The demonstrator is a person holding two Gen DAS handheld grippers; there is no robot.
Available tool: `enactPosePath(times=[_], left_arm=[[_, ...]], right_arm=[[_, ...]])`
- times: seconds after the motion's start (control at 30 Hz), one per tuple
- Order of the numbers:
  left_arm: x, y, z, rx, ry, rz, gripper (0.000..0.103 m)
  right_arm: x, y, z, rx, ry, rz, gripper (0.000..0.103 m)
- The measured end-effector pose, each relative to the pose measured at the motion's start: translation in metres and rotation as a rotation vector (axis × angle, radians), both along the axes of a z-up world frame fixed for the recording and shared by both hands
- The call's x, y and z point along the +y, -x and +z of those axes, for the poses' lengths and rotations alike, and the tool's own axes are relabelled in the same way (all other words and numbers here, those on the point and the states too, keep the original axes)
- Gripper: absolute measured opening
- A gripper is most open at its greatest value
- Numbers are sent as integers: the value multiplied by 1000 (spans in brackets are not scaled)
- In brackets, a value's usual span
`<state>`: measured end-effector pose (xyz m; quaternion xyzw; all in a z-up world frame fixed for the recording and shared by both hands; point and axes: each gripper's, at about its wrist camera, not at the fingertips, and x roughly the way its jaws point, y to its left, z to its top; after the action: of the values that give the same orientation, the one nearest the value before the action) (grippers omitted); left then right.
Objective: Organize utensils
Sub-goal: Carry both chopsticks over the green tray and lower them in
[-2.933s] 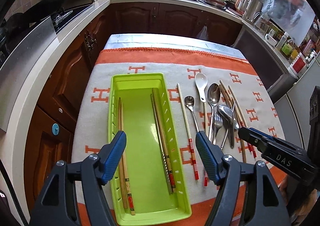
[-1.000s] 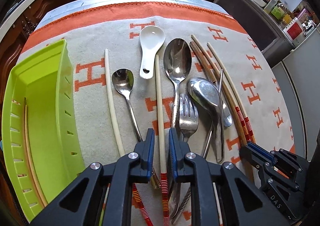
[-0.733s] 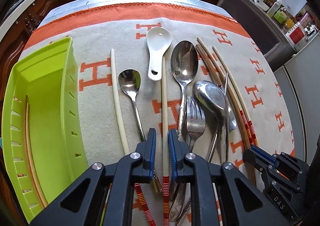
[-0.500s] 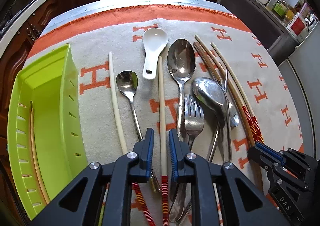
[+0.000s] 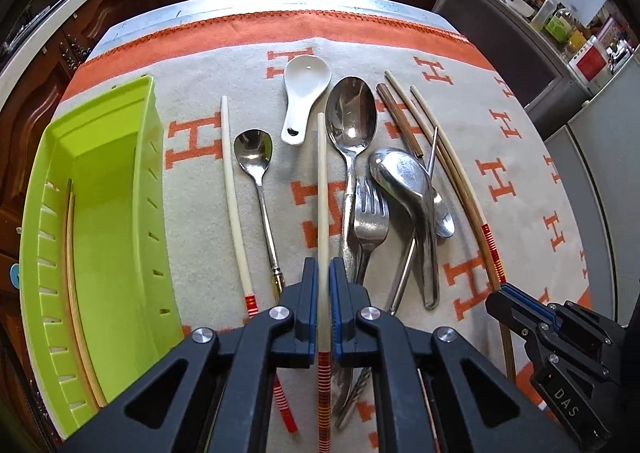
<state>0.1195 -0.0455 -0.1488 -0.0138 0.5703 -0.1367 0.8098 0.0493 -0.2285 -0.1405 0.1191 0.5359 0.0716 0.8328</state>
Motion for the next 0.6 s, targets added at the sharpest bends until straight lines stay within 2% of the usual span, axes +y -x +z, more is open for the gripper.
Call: enactPosePath(times=[0.13, 0.33, 0.6], left_arm=[[11, 15, 21, -30, 47, -3, 3], [35, 39, 57, -92, 69, 21, 3], [84, 62, 87, -195, 11, 139, 4]], right_arm=[[-5, 7, 13, -19, -14, -25, 7], [0, 14, 36, -54, -22, -28, 7], [50, 5, 70, -100, -24, 111, 7]])
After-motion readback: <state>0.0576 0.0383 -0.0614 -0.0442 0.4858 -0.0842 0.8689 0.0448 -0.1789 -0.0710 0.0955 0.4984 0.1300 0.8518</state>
